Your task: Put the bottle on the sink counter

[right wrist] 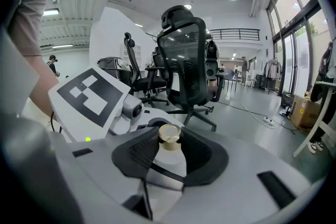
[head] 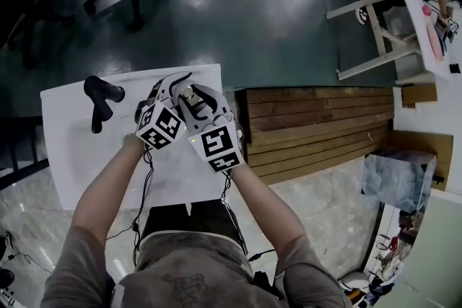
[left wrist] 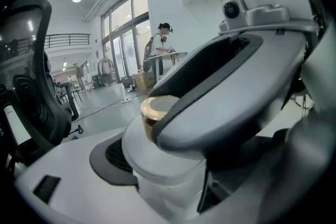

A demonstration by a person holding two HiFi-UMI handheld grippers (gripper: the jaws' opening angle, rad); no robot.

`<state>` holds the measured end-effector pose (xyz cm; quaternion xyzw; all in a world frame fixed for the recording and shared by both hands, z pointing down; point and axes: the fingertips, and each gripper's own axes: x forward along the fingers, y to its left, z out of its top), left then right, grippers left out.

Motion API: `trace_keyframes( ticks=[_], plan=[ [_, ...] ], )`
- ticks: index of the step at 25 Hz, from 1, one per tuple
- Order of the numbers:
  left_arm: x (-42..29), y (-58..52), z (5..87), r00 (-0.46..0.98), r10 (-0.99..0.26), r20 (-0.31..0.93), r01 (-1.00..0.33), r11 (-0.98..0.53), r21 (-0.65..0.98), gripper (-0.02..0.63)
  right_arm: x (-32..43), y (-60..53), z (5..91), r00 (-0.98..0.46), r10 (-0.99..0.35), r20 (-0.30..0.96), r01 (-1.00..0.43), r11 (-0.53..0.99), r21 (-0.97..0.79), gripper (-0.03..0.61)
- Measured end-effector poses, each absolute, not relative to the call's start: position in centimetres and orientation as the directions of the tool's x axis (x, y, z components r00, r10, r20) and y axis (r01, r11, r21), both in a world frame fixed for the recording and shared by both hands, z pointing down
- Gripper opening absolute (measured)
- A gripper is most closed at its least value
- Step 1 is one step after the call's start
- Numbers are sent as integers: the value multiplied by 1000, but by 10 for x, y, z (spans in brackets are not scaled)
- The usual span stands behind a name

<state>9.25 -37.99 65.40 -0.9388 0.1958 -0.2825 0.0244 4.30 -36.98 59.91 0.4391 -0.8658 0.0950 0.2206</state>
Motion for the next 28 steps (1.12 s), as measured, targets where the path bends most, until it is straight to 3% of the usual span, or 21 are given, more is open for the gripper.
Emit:
trace_keyframes(
  ticks=[28],
  plan=[
    [85, -387, 655, 792, -401, 461, -429, -902, -47, 329, 46, -382, 606, -500, -737, 455, -819, 573, 30, 133]
  ],
)
